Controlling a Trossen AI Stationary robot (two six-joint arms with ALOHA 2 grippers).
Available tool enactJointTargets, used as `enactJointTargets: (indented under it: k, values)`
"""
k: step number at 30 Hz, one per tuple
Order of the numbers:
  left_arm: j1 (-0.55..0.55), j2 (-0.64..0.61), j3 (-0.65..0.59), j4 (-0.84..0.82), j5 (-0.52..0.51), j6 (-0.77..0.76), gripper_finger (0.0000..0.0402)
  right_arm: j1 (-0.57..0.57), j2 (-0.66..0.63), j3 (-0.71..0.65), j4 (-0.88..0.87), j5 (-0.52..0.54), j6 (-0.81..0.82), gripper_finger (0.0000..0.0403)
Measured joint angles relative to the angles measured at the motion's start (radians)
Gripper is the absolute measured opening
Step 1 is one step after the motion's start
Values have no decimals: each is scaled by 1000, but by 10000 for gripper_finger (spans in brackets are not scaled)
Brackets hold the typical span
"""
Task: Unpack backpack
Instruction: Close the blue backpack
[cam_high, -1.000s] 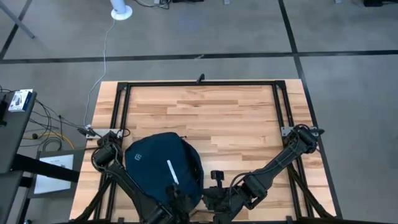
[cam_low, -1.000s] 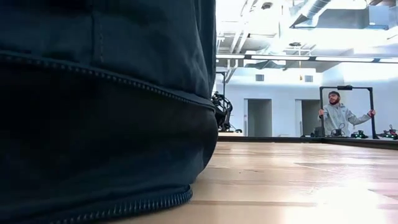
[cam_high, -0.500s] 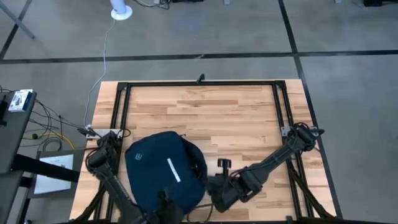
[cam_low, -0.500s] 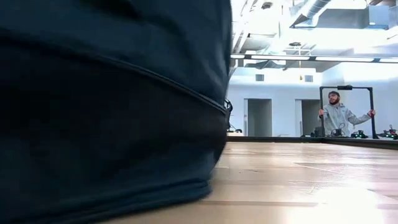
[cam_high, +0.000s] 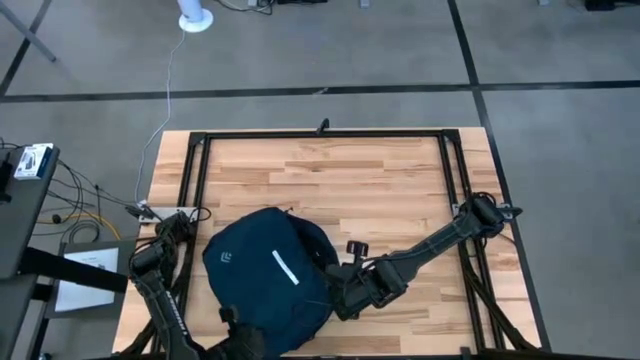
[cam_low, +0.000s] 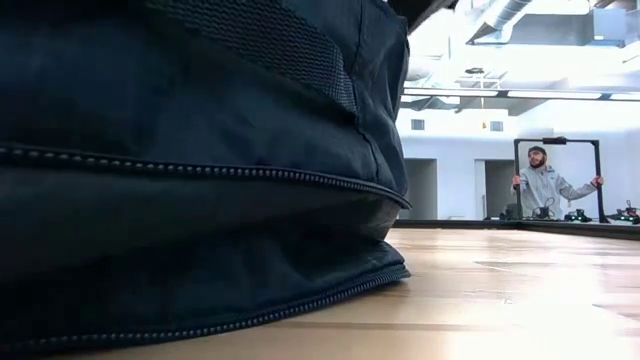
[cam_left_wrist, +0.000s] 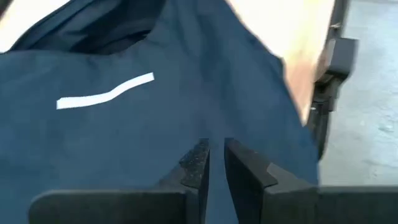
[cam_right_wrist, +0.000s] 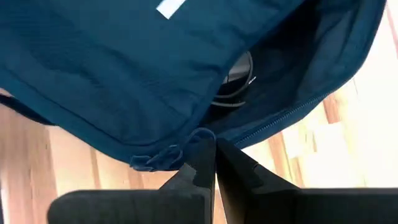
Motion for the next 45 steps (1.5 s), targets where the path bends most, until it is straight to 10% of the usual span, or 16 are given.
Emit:
enactJointTargets:
  k: [8,21,32,45]
  values:
    - [-23,-5,-42,-1,-34,-67,5,3,-127,24,-38,21,-53,18]
    - [-78,-6,-157,-2,148,-457,0,-85,-232,-8,-147,22,-53,200]
    - [-137,-8,-278,0,392,-657,0,-258,-227,-262,221,21,-210,14]
    - [-103,-277,-868,396,295,-709,0,-482,-227,-540,636,-179,-226,0]
